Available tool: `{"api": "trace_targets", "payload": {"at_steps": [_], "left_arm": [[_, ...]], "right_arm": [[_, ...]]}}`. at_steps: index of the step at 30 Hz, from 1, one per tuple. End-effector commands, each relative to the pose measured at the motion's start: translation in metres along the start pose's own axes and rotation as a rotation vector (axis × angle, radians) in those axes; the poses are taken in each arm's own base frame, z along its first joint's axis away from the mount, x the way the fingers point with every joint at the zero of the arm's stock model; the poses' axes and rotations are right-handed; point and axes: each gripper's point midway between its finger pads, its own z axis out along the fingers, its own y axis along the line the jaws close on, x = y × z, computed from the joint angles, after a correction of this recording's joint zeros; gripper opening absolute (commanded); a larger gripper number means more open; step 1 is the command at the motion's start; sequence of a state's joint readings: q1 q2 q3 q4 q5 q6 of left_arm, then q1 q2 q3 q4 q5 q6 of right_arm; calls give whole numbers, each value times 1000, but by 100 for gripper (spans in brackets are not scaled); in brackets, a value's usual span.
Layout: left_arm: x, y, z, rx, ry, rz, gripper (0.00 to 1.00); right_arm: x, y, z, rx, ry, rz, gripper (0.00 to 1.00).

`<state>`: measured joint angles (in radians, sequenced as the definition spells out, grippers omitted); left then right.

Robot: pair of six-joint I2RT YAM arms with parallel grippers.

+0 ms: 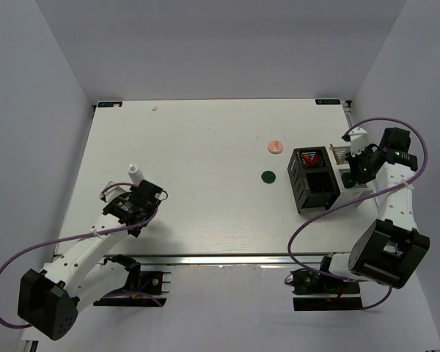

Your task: Organize the makeup

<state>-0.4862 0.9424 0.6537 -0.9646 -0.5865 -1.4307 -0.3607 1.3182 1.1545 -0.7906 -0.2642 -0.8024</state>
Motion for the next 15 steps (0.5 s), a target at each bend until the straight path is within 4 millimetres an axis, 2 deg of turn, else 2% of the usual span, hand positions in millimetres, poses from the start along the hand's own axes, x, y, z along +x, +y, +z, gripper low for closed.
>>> {"api": "trace_targets", "payload": {"at_steps": [1,3,6,12,15], "left_arm": [[-13,-8,-5,30,-41,-3,93],[-13,-9,-5,36,-41,1,94],[-13,-8,-6,35,-40,3,93],[-8,-7,-3,29,-24,5,86],[-7,-11,-1,24,-21,19,79]], "right_arm": [[3,-8,8,13,7,-16,23],[3,-8,10,4,14,-3,32],[-9,-12,0,19,-14,-10,40],[-36,-21,-31,74,-92,-65,42],[-47,-20,-43,89,-139,-84,39]]}}
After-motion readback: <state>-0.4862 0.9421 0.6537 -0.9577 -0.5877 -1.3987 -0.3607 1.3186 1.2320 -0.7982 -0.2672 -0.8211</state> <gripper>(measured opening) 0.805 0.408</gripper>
